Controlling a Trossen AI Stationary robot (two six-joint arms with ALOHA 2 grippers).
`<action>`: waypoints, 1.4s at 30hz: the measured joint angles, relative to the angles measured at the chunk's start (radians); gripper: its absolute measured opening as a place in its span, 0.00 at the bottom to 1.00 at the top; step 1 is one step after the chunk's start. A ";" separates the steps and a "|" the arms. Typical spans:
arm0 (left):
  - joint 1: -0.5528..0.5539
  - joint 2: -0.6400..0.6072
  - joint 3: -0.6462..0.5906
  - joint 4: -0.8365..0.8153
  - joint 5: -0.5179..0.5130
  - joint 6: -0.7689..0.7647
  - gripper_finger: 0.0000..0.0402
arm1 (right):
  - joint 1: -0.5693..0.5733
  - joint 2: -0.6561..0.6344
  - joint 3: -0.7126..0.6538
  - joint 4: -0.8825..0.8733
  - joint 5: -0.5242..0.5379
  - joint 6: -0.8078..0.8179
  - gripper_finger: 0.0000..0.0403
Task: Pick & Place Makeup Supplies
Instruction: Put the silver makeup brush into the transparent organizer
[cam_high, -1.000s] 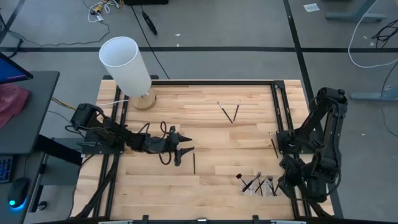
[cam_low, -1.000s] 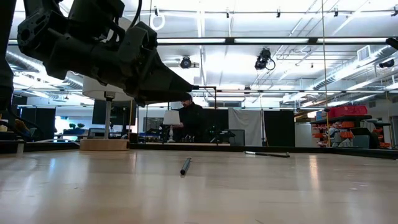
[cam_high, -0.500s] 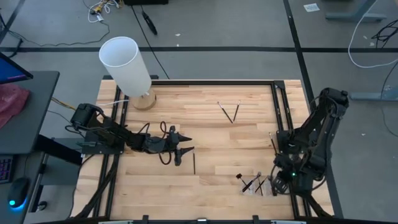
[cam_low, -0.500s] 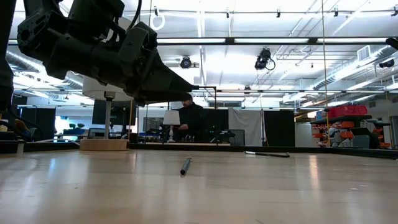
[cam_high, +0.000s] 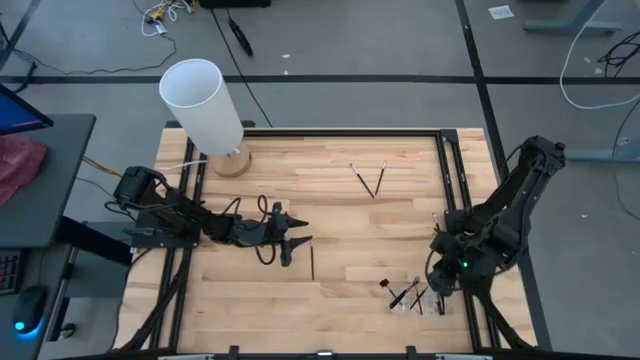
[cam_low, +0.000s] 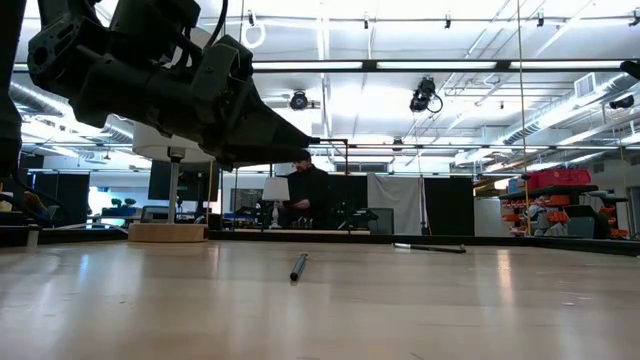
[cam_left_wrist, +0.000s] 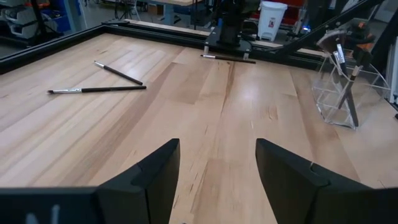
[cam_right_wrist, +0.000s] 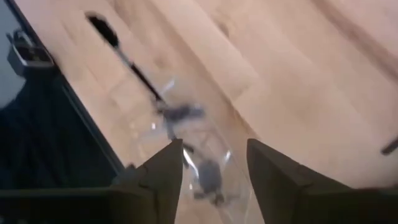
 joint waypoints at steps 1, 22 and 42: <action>0.000 0.000 0.000 0.000 0.000 0.000 0.53 | -0.016 -0.005 0.000 0.000 0.001 -0.019 0.45; 0.000 0.000 0.000 -0.001 0.000 0.000 0.53 | -0.528 -0.010 -0.220 -0.058 0.092 -0.291 0.43; 0.016 0.000 0.000 -0.004 0.001 -0.018 0.53 | -1.019 0.352 -0.262 -0.114 -0.121 -0.732 0.36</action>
